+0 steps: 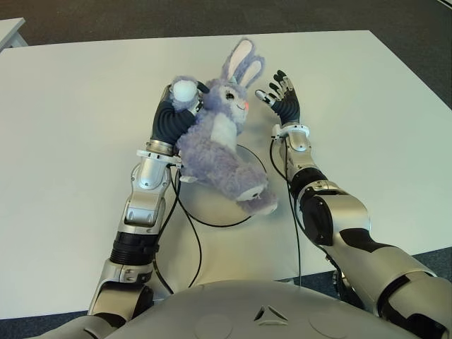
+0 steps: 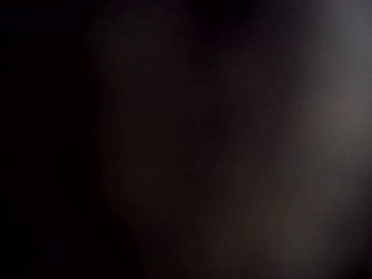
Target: Put the doll into the plate.
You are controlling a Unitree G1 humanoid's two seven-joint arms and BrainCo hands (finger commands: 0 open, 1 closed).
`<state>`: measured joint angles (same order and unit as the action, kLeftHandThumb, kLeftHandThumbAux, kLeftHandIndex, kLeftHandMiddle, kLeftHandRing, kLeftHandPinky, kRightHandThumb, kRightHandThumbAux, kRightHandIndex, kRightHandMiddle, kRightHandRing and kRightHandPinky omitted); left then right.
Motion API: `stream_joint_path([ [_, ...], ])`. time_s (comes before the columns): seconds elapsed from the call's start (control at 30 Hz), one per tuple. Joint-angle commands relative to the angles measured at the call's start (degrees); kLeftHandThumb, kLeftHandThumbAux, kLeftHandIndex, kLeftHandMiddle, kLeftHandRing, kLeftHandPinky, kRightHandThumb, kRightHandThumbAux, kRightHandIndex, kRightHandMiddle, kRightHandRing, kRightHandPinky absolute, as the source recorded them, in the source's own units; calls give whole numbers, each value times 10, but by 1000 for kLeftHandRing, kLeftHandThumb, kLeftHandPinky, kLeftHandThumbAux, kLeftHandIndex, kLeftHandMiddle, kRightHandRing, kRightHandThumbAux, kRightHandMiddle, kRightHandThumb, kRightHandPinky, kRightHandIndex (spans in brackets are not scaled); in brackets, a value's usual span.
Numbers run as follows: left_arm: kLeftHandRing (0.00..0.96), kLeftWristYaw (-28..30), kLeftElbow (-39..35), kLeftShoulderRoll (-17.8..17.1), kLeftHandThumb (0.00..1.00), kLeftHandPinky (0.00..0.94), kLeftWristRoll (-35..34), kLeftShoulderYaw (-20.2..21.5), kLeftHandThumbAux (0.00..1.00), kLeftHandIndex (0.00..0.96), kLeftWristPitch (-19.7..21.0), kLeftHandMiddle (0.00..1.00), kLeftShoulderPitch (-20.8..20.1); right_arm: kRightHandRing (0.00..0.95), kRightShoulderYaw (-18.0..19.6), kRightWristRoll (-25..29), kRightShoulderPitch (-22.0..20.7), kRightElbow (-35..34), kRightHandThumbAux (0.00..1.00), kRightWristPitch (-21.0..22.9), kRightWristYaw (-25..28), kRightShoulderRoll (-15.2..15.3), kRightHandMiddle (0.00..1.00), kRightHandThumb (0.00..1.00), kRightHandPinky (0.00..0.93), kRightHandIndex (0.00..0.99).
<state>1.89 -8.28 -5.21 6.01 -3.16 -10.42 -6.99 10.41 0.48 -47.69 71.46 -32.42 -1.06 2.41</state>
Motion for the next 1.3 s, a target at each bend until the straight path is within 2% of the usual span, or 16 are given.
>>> stream_joint_path([
  [0.03, 822, -2, -13, 0, 719, 829, 9, -2, 700, 442, 14, 821, 16, 90, 2, 3, 31, 17, 756, 14, 1, -6, 79, 55, 119, 44],
  [0.97, 854, 0, -6, 7, 718, 862, 15, -12, 700, 441, -5, 854, 19, 94, 3, 3, 31, 17, 754, 13, 2, -6, 81, 54, 125, 47],
  [1.3, 866, -9, 7, 4, 714, 863, 35, -13, 702, 440, -28, 865, 14, 94, 4, 4, 31, 17, 750, 14, 2, -6, 81, 58, 124, 46],
])
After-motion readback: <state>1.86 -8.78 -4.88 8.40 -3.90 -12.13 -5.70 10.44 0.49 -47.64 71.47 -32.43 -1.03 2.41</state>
